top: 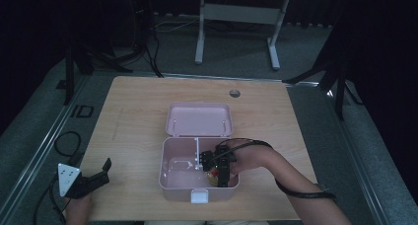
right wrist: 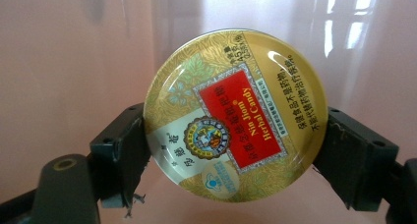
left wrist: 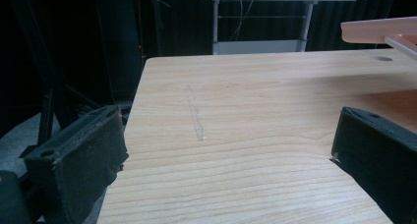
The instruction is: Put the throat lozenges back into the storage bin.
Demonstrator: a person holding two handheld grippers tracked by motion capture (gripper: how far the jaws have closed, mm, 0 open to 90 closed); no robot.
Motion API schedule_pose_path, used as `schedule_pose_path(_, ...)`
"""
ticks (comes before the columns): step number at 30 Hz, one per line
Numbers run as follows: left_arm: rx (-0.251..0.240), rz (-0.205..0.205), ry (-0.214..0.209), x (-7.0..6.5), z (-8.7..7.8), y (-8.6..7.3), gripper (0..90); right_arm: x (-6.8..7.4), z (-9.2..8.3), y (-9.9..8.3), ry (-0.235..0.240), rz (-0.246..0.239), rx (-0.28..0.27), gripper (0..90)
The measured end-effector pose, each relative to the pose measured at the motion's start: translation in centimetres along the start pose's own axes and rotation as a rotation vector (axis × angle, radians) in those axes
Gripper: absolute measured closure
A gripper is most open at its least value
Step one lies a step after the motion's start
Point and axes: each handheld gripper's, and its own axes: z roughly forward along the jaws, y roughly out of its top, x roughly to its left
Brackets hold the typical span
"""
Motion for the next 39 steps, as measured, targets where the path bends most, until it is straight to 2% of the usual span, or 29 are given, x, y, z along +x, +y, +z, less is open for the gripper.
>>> schedule_pose_path(5,0.0,-0.001,-0.001,0.0,0.0,0.0,0.4,-0.4,0.7,0.2,0.026,-0.002,0.017,19.9)
schedule_pose_path(11,-0.001,-0.001,-0.002,0.0,0.0,0.0,0.4,-0.5,2.0,0.8,0.011,-0.003,0.093,19.8)
schedule_pose_path(13,-0.001,-0.002,-0.004,0.0,0.0,0.0,0.4,-0.6,2.2,0.9,0.048,0.01,0.1,19.8)
schedule_pose_path(20,-0.002,-0.002,-0.007,0.0,0.0,0.0,0.4,-0.8,2.4,0.8,0.076,0.025,0.103,19.2)
schedule_pose_path(27,-0.001,0.0,-0.005,0.0,0.0,0.0,0.4,-0.8,1.7,0.5,0.07,0.035,0.061,16.5)
schedule_pose_path(29,-0.003,0.001,-0.003,0.0,0.0,0.0,0.3,-0.6,0.7,0.3,0.046,0.031,0.03,15.4)
schedule_pose_path(31,-0.003,0.001,-0.003,0.0,0.0,0.0,0.4,-0.6,0.3,0.2,0.043,0.033,0.018,15.1)
schedule_pose_path(32,-0.003,0.0,-0.003,0.0,0.0,0.0,0.4,-0.4,-0.7,0.0,0.043,0.039,-0.019,13.1)
schedule_pose_path(36,-0.002,0.001,-0.004,0.0,0.0,0.0,0.4,-0.2,-2.7,-0.7,0.045,0.046,-0.104,12.1)
schedule_pose_path(39,-0.005,-0.001,-0.004,0.0,0.0,0.0,0.3,0.1,-4.5,-1.5,-0.001,0.045,-0.168,12.1)
